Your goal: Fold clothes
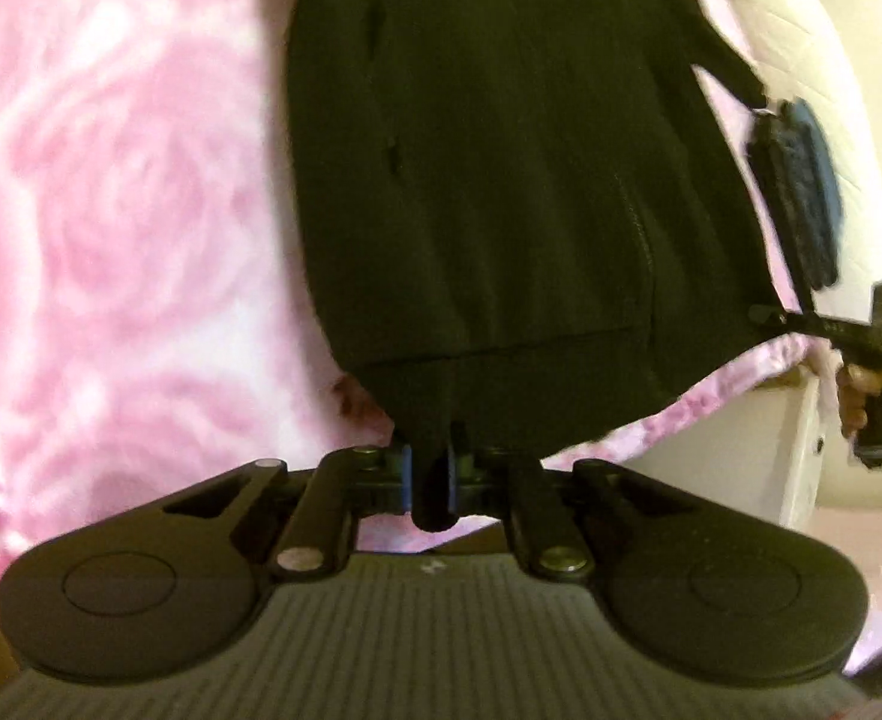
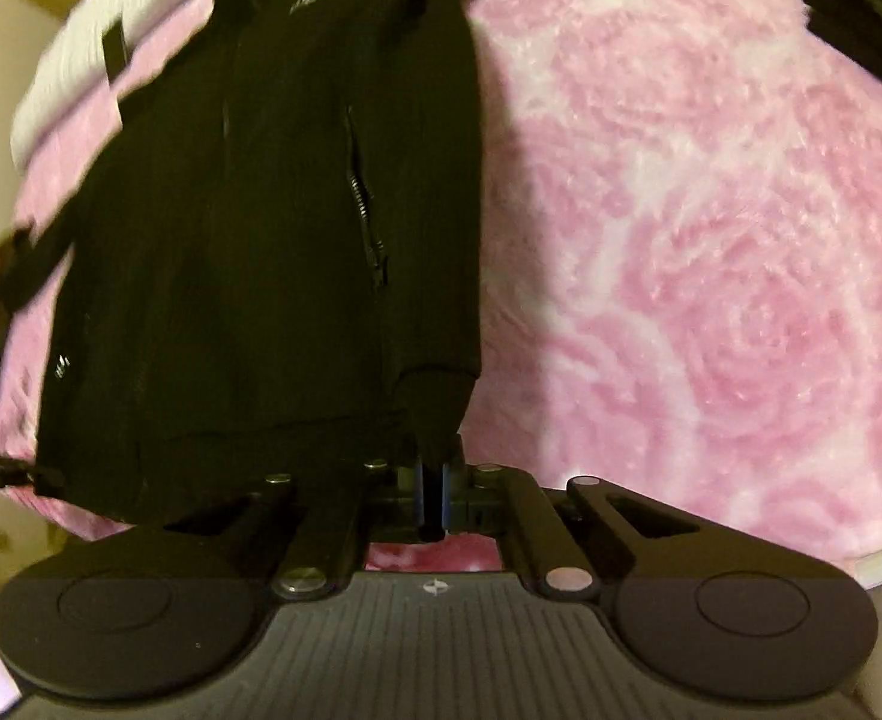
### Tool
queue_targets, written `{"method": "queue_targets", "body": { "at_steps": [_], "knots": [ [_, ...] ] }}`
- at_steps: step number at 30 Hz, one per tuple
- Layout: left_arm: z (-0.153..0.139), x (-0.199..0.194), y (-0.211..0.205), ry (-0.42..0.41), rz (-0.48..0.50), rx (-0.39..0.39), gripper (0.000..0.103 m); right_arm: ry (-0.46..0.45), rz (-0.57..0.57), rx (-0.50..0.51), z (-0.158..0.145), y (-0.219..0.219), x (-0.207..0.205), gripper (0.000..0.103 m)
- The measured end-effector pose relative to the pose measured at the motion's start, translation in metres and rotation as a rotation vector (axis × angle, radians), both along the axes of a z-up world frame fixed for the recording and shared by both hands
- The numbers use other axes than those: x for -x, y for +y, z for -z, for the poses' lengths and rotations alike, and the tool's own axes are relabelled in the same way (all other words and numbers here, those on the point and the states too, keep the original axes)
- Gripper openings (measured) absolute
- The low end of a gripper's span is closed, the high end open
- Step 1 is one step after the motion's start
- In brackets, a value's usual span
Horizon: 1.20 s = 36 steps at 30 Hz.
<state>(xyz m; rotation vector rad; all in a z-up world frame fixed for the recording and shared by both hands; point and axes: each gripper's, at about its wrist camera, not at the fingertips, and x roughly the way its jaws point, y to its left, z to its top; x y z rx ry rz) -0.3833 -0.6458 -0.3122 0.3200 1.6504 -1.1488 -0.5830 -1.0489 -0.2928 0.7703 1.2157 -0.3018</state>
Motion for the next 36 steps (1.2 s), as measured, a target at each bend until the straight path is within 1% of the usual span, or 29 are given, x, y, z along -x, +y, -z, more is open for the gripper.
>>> {"method": "queue_targets", "body": {
  "at_steps": [2,3,4,5,6,7,8,10,11,13,14,15,16,17,18,19,20,21,22,23,24,26,29,31,33,36],
  "knots": [
    [0.004,0.004,-0.001,-0.021,0.004,-0.02,0.009,0.032,-0.001,0.003,0.013,0.005,-0.005,0.003],
    [0.005,0.007,-0.001,-0.034,0.008,-0.029,0.011,0.049,-0.01,0.022,0.018,0.008,-0.008,0.008],
    [0.003,0.007,-0.001,-0.047,0.02,-0.034,0.016,0.064,-0.02,0.046,0.018,0.011,-0.01,0.012],
    [0.0,0.007,0.001,-0.059,0.032,-0.043,0.018,0.077,-0.026,0.069,0.018,0.015,-0.012,0.027],
    [-0.003,0.006,0.005,-0.066,0.043,-0.057,0.02,0.096,-0.025,0.087,0.016,0.017,-0.012,0.045],
    [-0.007,0.008,0.009,-0.073,0.049,-0.068,0.021,0.117,-0.02,0.102,0.014,0.019,-0.011,0.049],
    [-0.014,0.008,0.011,-0.088,0.049,-0.077,0.022,0.129,-0.012,0.116,0.008,0.022,-0.009,0.048],
    [-0.031,0.005,0.015,-0.126,0.04,-0.085,0.024,0.142,0.005,0.143,-0.007,0.027,-0.005,0.049],
    [-0.043,0.003,0.018,-0.148,0.028,-0.082,0.025,0.148,0.014,0.156,-0.014,0.03,-0.003,0.052],
    [-0.068,-0.002,0.023,-0.194,0.0,-0.067,0.033,0.147,0.036,0.181,-0.033,0.037,-0.002,0.064],
    [-0.083,-0.004,0.024,-0.219,-0.018,-0.052,0.036,0.124,0.047,0.191,-0.046,0.042,-0.006,0.073],
    [-0.097,-0.006,0.023,-0.248,-0.029,-0.039,0.041,0.098,0.057,0.202,-0.059,0.048,-0.011,0.077],
    [-0.113,-0.007,0.023,-0.281,-0.037,-0.022,0.046,0.073,0.066,0.211,-0.073,0.053,-0.019,0.079],
    [-0.128,-0.007,0.02,-0.31,-0.05,-0.002,0.049,0.048,0.075,0.22,-0.086,0.059,-0.028,0.084],
    [-0.144,-0.007,0.017,-0.338,-0.064,0.02,0.06,0.019,0.081,0.23,-0.1,0.064,-0.037,0.088],
    [-0.159,-0.007,0.014,-0.367,-0.078,0.041,0.072,-0.012,0.085,0.244,-0.116,0.07,-0.046,0.088],
    [-0.174,-0.006,0.013,-0.391,-0.096,0.062,0.076,-0.036,0.085,0.26,-0.13,0.073,-0.054,0.088],
    [-0.188,-0.006,0.014,-0.417,-0.118,0.08,0.085,-0.054,0.08,0.279,-0.143,0.076,-0.065,0.088],
    [-0.202,-0.006,0.015,-0.443,-0.141,0.097,0.097,-0.066,0.069,0.299,-0.157,0.08,-0.077,0.088],
    [-0.216,-0.006,0.017,-0.479,-0.17,0.114,0.102,-0.075,0.055,0.318,-0.171,0.083,-0.086,0.088],
    [-0.229,-0.006,0.02,-0.515,-0.197,0.132,0.102,-0.088,0.04,0.337,-0.185,0.087,-0.094,0.088],
    [-0.252,-0.004,0.025,-0.551,-0.229,0.162,0.102,-0.113,0.007,0.37,-0.21,0.096,-0.106,0.088],
    [-0.271,0.013,0.025,-0.584,-0.249,0.188,0.102,-0.12,-0.036,0.422,-0.236,0.109,-0.115,0.089],
    [-0.278,0.019,0.023,-0.6,-0.233,0.192,0.102,-0.102,-0.057,0.451,-0.248,0.118,-0.113,0.089],
    [-0.282,0.024,0.025,-0.614,-0.205,0.198,0.102,-0.071,-0.055,0.475,-0.257,0.126,-0.113,0.089],
    [-0.289,0.025,0.025,-0.609,-0.161,0.234,0.102,-0.047,-0.015,0.485,-0.266,0.137,-0.108,0.089]
  ]
}}
